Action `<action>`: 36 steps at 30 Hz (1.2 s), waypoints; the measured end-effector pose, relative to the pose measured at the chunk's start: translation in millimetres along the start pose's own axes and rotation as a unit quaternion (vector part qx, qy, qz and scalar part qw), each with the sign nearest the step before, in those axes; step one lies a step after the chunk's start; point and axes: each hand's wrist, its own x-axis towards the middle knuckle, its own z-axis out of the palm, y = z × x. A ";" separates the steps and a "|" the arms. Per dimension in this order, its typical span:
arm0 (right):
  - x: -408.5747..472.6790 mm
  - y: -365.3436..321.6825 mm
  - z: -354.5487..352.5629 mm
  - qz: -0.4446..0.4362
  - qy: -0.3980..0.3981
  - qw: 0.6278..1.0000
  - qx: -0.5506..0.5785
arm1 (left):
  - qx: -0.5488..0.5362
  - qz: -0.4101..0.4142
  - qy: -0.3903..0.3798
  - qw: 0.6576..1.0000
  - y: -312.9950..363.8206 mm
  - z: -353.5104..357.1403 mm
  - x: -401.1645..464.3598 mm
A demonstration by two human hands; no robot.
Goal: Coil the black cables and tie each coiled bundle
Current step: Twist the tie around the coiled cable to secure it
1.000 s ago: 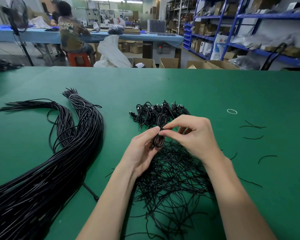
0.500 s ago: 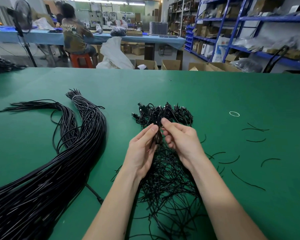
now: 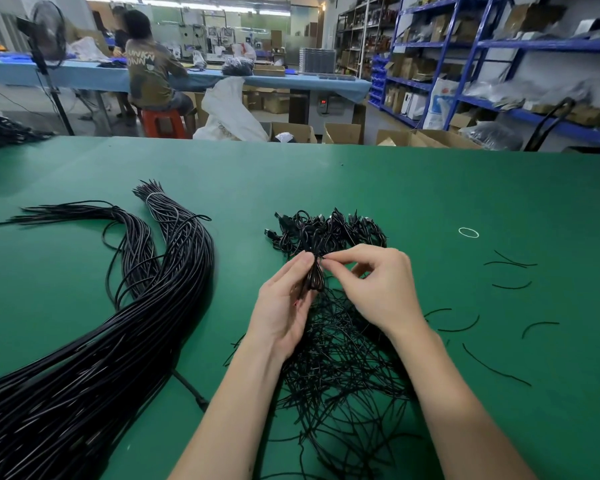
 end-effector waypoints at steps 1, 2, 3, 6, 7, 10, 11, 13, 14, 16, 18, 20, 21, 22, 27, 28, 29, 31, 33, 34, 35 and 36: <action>2.7 -1.5 -0.4 0.066 -0.034 0.997 0.033 | -0.005 0.014 0.003 1.000 -0.7 0.2 0.8; 4.8 -2.3 -1.5 0.122 -0.067 0.988 0.069 | -0.004 0.027 0.005 1.000 -1.7 0.6 1.2; 5.6 -3.8 -3.2 0.167 -0.092 0.976 0.104 | 0.002 0.035 0.007 0.999 -3.1 1.0 0.8; 5.9 -8.5 -5.5 0.209 -0.109 0.961 0.142 | 0.013 0.045 0.011 0.999 -4.1 2.4 -0.2; 5.9 -9.6 -5.6 0.203 -0.107 0.965 0.128 | 0.015 0.046 0.013 0.999 -3.8 2.3 -0.1; 7.5 -13.3 -9.6 0.184 -0.149 0.965 0.110 | 0.018 0.050 0.014 0.998 -4.1 2.3 0.6; 7.6 -14.9 -12.2 0.179 -0.174 0.962 0.114 | 0.016 0.053 0.015 0.998 -4.3 2.1 1.0; 7.4 -15.7 -16.7 0.169 -0.221 0.952 0.130 | 0.015 0.057 0.016 0.998 -4.5 2.5 2.0; 7.5 -15.5 -18.1 0.170 -0.237 0.947 0.136 | 0.015 0.057 0.016 0.998 -4.7 2.9 2.4; 8.4 -13.7 -17.6 0.184 -0.234 0.946 0.131 | 0.018 0.051 0.011 0.998 -6.0 2.9 3.5; 9.6 -10.2 -12.5 0.215 -0.168 0.952 0.138 | 0.032 0.034 -0.003 0.999 -7.1 2.3 4.6; 9.1 -7.2 -6.0 0.239 -0.119 0.950 0.163 | 0.040 0.022 -0.009 0.999 -7.8 1.5 5.4; 8.1 -7.2 -3.1 0.244 -0.113 0.947 0.176 | 0.043 0.019 -0.008 0.999 -7.5 1.2 5.9; 6.6 -7.7 -0.8 0.247 -0.112 0.943 0.190 | 0.047 0.017 -0.004 0.999 -7.2 0.7 6.5; 3.8 -8.7 1.9 0.271 -0.107 0.924 0.246 | 0.040 0.011 0.004 0.999 -7.9 -0.8 9.5; 3.5 -7.0 2.8 0.274 -0.102 0.923 0.249 | 0.036 0.011 0.004 0.999 -7.8 -0.4 9.8; 3.4 -4.8 3.4 0.278 -0.094 0.922 0.252 | 0.030 0.011 0.004 0.999 -7.4 0.5 9.8; 4.9 -0.2 4.2 0.294 -0.067 0.917 0.262 | 0.010 0.009 0.008 1.000 -6.9 1.9 10.8; 11.9 5.5 5.4 0.314 -0.036 0.907 0.278 | -0.004 0.002 0.017 1.000 -5.9 1.4 12.7; 17.9 8.3 5.9 0.323 -0.020 0.904 0.279 | -0.005 0.000 0.020 1.000 -5.6 1.3 13.9; 26.0 11.4 6.5 0.329 -0.002 0.904 0.274 | -0.004 -0.001 0.021 1.000 -6.1 0.8 14.7; 35.5 15.0 7.7 0.333 0.016 0.905 0.265 | -0.002 -0.002 0.022 1.000 -7.0 0.8 15.3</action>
